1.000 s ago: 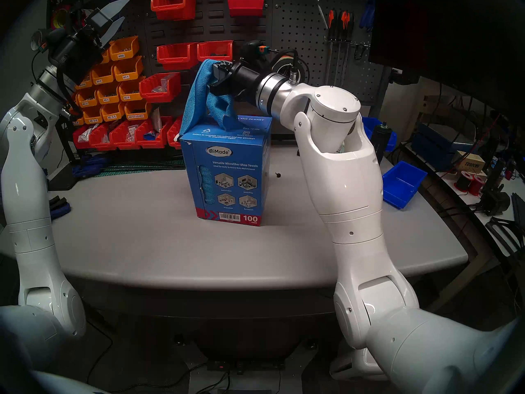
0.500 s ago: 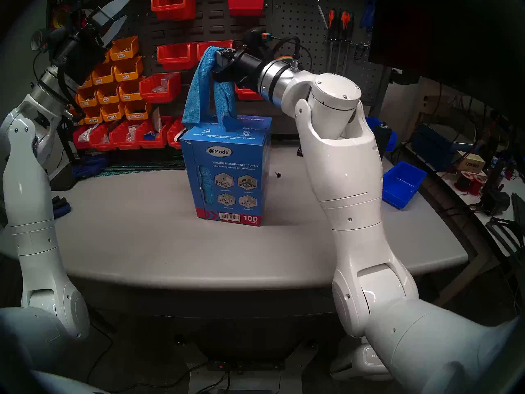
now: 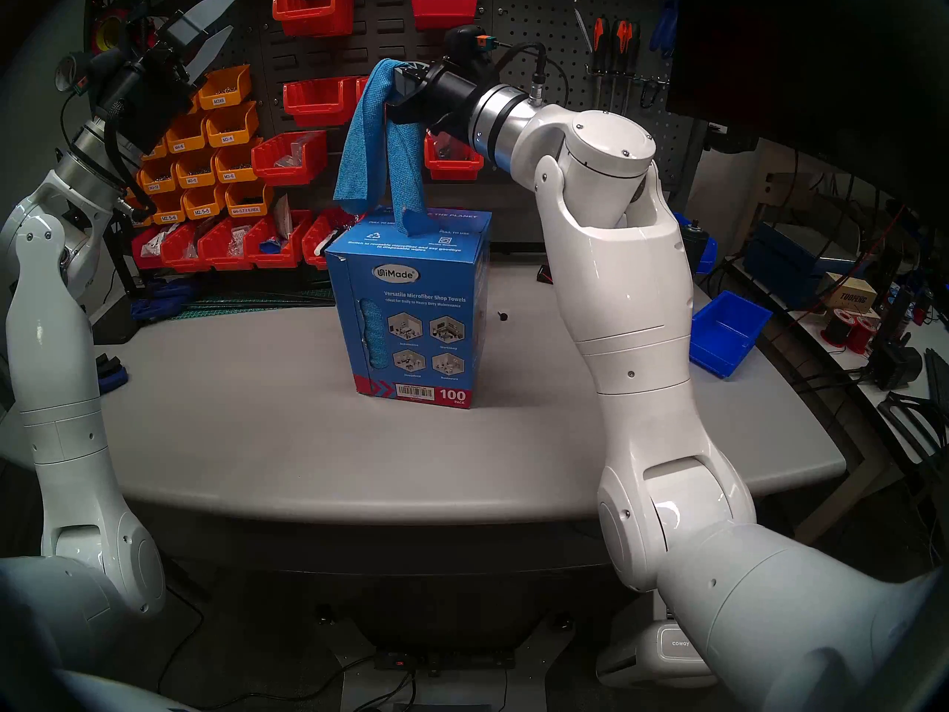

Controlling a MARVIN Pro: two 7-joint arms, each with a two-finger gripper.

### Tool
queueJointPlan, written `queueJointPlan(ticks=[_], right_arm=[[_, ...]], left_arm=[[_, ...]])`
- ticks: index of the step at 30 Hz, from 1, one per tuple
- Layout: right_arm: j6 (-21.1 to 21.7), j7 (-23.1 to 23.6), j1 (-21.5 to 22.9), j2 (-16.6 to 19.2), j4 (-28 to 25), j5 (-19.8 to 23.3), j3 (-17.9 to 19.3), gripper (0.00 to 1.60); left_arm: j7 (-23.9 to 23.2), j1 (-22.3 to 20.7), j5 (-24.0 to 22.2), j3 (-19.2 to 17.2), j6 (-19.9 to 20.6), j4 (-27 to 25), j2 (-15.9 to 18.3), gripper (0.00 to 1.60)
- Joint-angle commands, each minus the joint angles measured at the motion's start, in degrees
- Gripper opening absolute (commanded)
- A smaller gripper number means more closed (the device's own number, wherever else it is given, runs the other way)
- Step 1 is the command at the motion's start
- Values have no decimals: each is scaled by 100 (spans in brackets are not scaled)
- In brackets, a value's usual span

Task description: Take out a shop towel

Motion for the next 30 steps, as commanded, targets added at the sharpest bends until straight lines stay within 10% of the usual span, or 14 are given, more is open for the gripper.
queueJointPlan(ticks=[1,30], right_arm=[[-159,4,415,-99,-51,13,48,0],[-276,-42,501,-196,10,-28,99,0]], left_arm=[[4,-107,-49,-49,-3,-149,8,160],[470,303,-529,-396,717,-927,-236,160]])
